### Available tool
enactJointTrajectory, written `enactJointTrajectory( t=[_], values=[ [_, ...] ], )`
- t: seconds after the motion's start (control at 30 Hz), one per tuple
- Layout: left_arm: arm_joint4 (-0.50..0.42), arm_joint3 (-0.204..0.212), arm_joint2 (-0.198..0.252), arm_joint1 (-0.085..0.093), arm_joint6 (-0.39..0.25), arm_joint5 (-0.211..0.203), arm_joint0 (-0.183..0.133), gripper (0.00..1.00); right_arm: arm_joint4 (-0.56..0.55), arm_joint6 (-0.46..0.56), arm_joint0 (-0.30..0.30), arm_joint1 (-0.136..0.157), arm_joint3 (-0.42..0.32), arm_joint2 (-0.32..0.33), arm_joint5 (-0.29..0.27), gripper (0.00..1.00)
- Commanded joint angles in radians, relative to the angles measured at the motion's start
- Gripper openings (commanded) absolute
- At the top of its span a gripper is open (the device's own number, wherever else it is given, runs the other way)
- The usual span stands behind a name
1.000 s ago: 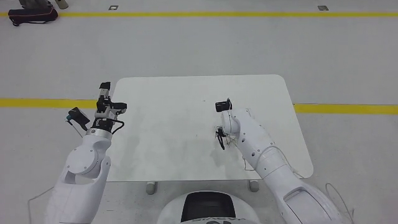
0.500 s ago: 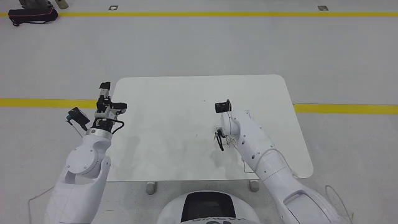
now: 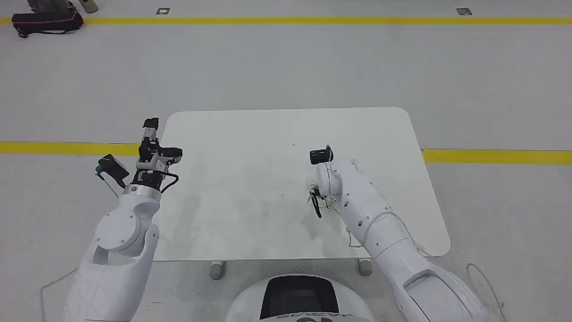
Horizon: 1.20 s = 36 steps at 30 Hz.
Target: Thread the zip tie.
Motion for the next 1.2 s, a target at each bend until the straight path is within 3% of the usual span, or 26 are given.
enactJointTrajectory(
  t=[0.0,0.77,1.17],
  values=[
    [0.0,0.0,0.0,0.0,0.0,0.0,0.0,1.0,-0.002,-0.008,0.006,-0.005,0.018,0.001,0.0,0.38],
    [0.0,0.0,0.0,0.0,0.0,0.0,0.0,1.0,-0.022,-0.075,0.078,-0.064,0.212,0.012,0.0,0.34],
    [0.0,0.0,0.0,0.0,0.0,0.0,0.0,1.0,-0.044,-0.097,0.101,-0.089,0.284,0.038,0.0,0.26]
  ],
)
